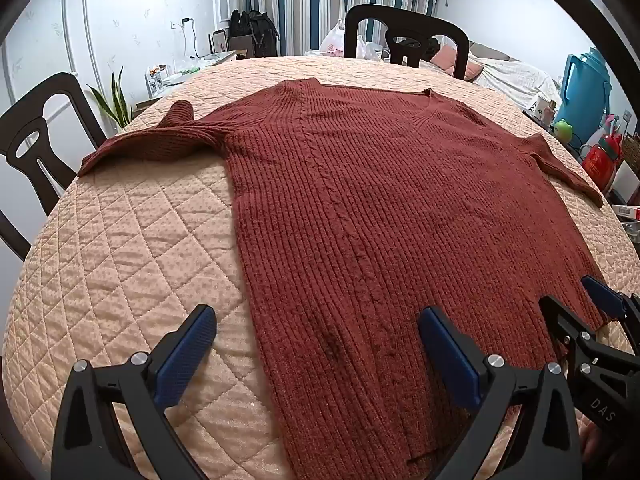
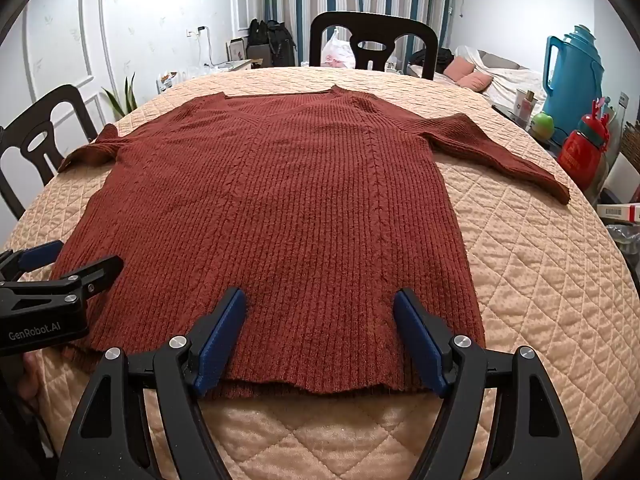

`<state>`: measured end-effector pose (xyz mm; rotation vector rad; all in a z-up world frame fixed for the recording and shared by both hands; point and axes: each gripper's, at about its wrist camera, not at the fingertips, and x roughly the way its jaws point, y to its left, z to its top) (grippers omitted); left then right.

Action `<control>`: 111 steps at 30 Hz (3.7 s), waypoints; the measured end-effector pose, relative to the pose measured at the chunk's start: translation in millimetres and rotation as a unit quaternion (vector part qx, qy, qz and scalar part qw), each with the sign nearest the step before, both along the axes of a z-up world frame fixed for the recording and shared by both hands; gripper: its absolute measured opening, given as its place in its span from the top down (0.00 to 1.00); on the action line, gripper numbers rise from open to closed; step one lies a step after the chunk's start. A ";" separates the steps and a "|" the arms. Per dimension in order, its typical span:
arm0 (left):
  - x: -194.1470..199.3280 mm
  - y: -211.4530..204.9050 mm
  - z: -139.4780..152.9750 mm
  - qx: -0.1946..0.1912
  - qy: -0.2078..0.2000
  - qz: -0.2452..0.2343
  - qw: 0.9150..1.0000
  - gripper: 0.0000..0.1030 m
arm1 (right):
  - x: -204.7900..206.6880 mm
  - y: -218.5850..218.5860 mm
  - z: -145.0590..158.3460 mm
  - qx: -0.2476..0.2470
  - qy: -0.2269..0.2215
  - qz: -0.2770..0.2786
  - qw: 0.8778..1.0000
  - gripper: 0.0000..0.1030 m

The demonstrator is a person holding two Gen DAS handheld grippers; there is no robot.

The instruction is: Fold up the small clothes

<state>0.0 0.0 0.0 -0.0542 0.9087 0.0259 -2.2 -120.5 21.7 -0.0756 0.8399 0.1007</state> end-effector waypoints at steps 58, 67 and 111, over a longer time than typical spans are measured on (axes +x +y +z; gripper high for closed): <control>-0.1 0.0 0.0 0.001 -0.001 0.000 1.000 0.00 | -0.3 0.4 -0.4 0.002 -0.001 0.000 1.000 0.26; -0.1 0.0 0.0 0.001 -0.001 0.000 1.000 0.00 | -0.4 0.5 -0.3 0.002 0.000 0.000 1.000 0.26; 32.0 205.6 36.8 -0.130 -0.063 0.163 0.976 0.05 | 45.1 62.8 42.9 0.048 -0.049 0.093 0.993 0.26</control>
